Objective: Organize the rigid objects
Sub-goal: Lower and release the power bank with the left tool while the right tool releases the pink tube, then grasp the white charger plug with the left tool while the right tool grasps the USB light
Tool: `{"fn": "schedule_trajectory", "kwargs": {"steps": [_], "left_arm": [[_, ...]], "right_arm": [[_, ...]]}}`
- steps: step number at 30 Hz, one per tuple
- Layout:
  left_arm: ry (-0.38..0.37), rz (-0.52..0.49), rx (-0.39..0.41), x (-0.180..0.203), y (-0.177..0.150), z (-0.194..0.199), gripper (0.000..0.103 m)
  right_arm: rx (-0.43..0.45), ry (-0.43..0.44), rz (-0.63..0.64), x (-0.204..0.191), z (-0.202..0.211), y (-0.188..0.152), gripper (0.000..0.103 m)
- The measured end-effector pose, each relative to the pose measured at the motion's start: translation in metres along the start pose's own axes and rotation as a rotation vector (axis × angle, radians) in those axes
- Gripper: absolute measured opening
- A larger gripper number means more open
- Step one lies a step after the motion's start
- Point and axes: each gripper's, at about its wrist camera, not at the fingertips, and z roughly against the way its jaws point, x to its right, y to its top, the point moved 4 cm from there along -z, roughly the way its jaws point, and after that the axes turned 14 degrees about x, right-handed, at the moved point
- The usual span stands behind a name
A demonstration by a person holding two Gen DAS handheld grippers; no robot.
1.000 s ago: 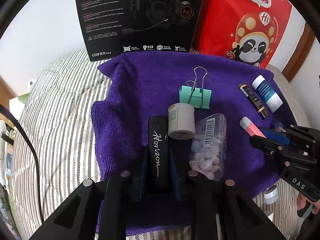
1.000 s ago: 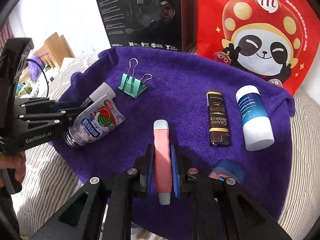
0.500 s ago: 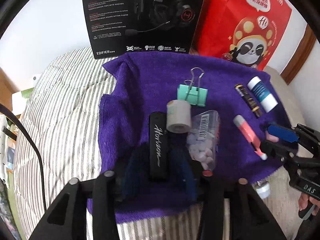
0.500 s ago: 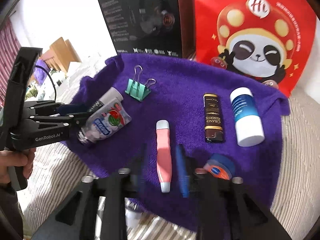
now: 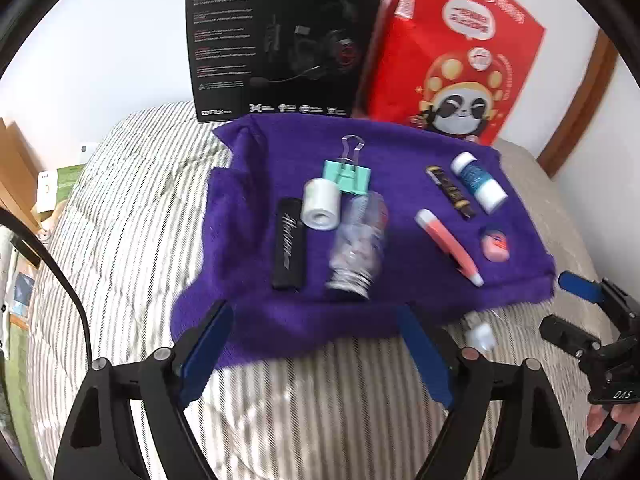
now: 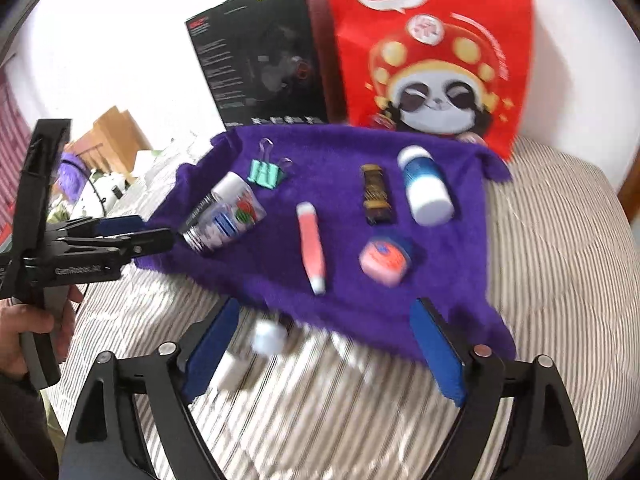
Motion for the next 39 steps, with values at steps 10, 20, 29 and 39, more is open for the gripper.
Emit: {"fn": "schedule_trajectory", "kwargs": {"steps": [10, 20, 29, 39], "left_arm": [[-0.1, -0.075, -0.031, 0.063, -0.047, 0.011, 0.094], [-0.06, -0.145, -0.056, 0.107, -0.086, -0.005, 0.093], [0.004, -0.166, 0.002, 0.109, -0.088, -0.004, 0.093], [-0.04, -0.141, 0.058, 0.109, -0.081, 0.001, 0.026]], "right_arm": [[0.011, -0.055, -0.076, 0.012, 0.057, -0.05, 0.1], [-0.018, -0.13, -0.153, 0.038, 0.099, -0.097, 0.103], [-0.022, -0.148, -0.212, 0.051, 0.115, -0.112, 0.103], [-0.039, -0.128, -0.21, 0.04, 0.108, -0.113, 0.103]]}}
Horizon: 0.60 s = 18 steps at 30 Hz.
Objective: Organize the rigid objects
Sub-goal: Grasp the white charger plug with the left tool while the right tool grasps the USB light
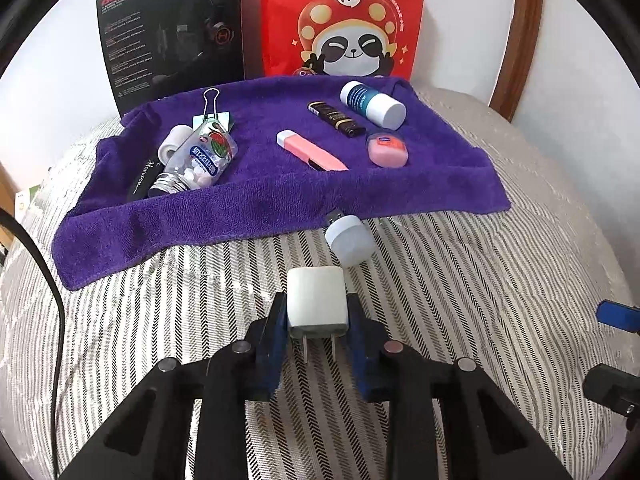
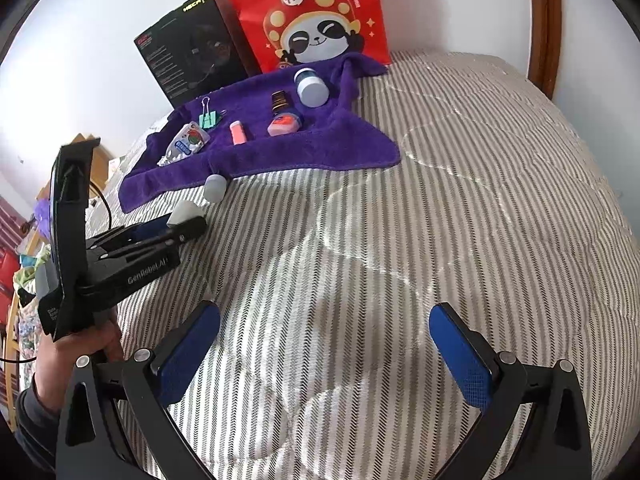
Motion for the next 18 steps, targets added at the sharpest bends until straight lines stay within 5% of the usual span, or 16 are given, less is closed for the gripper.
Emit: {"fn": "schedule_trajectory", "kwargs": {"steps": [4, 18], "left_arm": [[-0.035, 0.033, -0.002, -0.008, -0.002, 0.004, 0.026], [0.032, 0.126, -0.015, -0.094, -0.017, 0.029, 0.026]], "right_arm": [[0.012, 0.012, 0.014, -0.011, -0.006, 0.005, 0.103], [0.03, 0.016, 0.133, -0.085, -0.094, 0.036, 0.101]]}}
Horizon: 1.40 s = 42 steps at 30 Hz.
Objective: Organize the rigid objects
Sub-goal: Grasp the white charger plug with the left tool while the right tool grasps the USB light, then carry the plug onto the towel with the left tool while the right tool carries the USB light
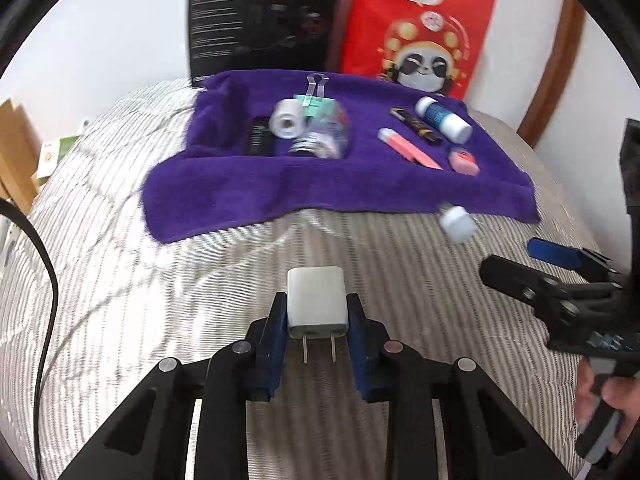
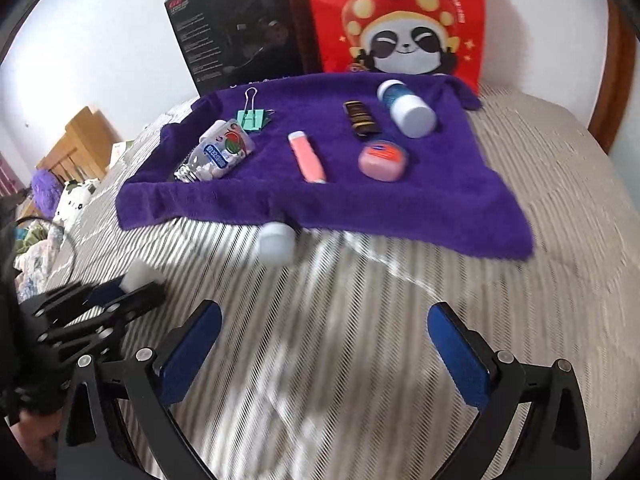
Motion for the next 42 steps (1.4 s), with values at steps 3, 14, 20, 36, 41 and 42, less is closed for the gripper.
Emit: {"fn": "schedule_trajectory", "kwargs": {"steps": [3, 14, 20, 36, 41, 42], "left_arm": [[-0.012, 0.017, 0.001, -0.01, 0.001, 0.002, 0.026], [-0.044, 0.026, 0.0, -0.019, 0.0, 0.005, 0.027], [-0.059, 0.035, 0.002, -0.021, -0.001, 0.006, 0.026], [-0.146, 0.07, 0.017, -0.013, 0.024, 0.013, 0.026], [-0.176, 0.039, 0.03, 0.005, 0.046, 0.009, 0.026], [-0.181, 0.036, 0.03, 0.009, 0.051, 0.007, 0.026]], "right_arm": [[-0.009, -0.016, -0.002, -0.008, -0.016, 0.003, 0.095], [-0.001, -0.085, 0.065, -0.028, -0.039, 0.012, 0.055], [0.01, -0.099, 0.081, -0.03, -0.04, 0.013, 0.031], [0.026, 0.003, 0.032, -0.006, -0.002, 0.014, 0.024], [0.056, 0.01, 0.034, 0.016, 0.017, 0.026, 0.024], [0.059, 0.01, 0.036, 0.019, 0.018, 0.029, 0.024]]}}
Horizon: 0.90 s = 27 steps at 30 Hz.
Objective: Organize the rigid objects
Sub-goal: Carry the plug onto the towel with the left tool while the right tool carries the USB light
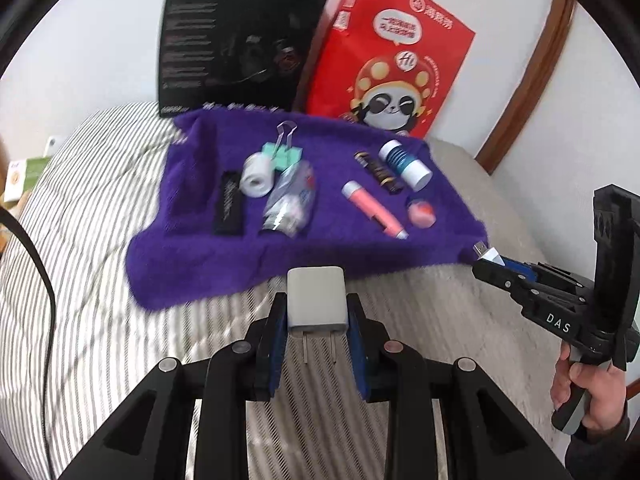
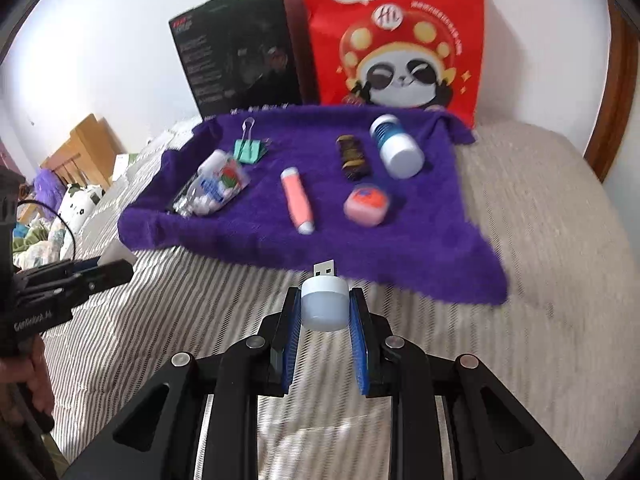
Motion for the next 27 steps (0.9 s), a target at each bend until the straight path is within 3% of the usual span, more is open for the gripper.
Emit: {"fn": "schedule_trajectory", "kwargs": {"steps": [8, 14, 20, 27], "left_arm": [[-0.033, -0.04, -0.025, 0.023, 0.03, -0.039, 0.026], [-0.038, -0.051, -0.074, 0.03, 0.043, -0.075, 0.026], [-0.026, -0.061, -0.128, 0.028, 0.044, -0.101, 0.027], [-0.016, -0.106, -0.176, 0.029, 0.037, -0.12, 0.027]], "right_arm": [[0.026, -0.023, 0.026, 0.041, -0.014, 0.041, 0.024], [-0.031, -0.032, 0.06, 0.061, -0.052, 0.058, 0.024], [-0.123, -0.04, 0.115, 0.065, -0.085, 0.054, 0.024], [-0.16, -0.047, 0.166, 0.062, -0.101, 0.049, 0.024]]}}
